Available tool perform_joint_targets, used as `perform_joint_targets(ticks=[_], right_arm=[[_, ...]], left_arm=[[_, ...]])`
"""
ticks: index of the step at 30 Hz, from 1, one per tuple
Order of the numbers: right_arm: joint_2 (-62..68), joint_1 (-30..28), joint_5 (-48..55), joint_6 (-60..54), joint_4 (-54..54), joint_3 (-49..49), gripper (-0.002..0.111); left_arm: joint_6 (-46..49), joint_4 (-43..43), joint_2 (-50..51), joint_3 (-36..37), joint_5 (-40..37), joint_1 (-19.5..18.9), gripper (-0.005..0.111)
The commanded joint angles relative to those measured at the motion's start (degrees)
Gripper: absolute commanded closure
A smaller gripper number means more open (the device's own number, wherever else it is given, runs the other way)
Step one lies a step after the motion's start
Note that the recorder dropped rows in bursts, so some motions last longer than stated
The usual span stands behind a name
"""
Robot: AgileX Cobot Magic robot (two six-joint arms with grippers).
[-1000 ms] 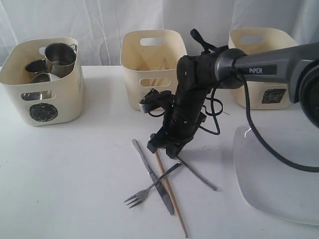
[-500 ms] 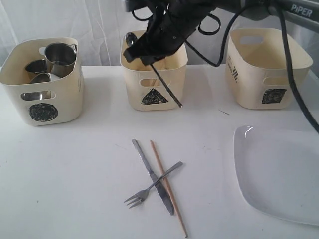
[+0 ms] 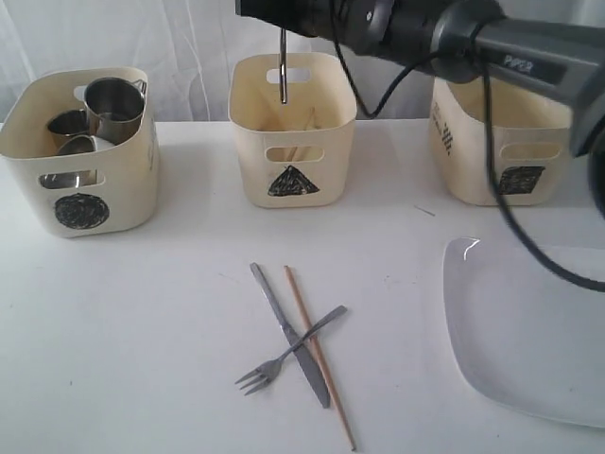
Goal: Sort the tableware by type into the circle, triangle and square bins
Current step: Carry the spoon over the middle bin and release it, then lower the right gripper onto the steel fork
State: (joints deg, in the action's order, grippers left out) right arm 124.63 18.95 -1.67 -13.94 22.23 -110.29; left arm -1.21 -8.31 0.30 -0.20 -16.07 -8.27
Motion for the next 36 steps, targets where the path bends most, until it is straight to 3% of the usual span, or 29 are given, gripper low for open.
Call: perform_joint_targets(ticks=[1,5,8,12,16,20,26,30,36], right_arm=[[4.0,-1.1,-4.7,0.6,0.2,-0.3,0.104],[6.7,-1.4,-2.9,0.5,0.2,-0.3,0.081],[6.3,-1.5,1.4,0.5,0.2,-0.3,0.079],[3.3,-2.9,16.5,0.1,-0.1,-0.3,0.079],[-0.9,-4.7,38.7,0.6,-2.4,-0.3,0.086],[-5.1,-4.5,55.3,-1.0,-7.8,-0.3,0.108],[-9.3,0.6,71.5,-10.3,-6.7,0.1,0.108],[-11.0,4.7,71.6,-19.9,-3.2,7.6,0.108],[-10.5,6.8,71.6,-35.6,-10.0,19.4,0.108]], left_arm=[[-0.1,0.2,-0.3,0.2,0.1,0.3,0.107],[-0.1,0.2,-0.3,0.2,0.1,0.3,0.107],[-0.1,0.2,-0.3,0.2,0.0,0.3,0.107],[-0.1,0.2,-0.3,0.2,0.0,0.3,0.107],[-0.1,0.2,-0.3,0.2,0.0,0.3,0.107],[-0.1,0.2,-0.3,0.2,0.0,0.3,0.107],[-0.1,0.2,-0.3,0.2,0.0,0.3,0.107],[-0.1,0.2,-0.3,0.2,0.0,0.3,0.107],[-0.1,0.2,-0.3,0.2,0.0,0.3,0.107]])
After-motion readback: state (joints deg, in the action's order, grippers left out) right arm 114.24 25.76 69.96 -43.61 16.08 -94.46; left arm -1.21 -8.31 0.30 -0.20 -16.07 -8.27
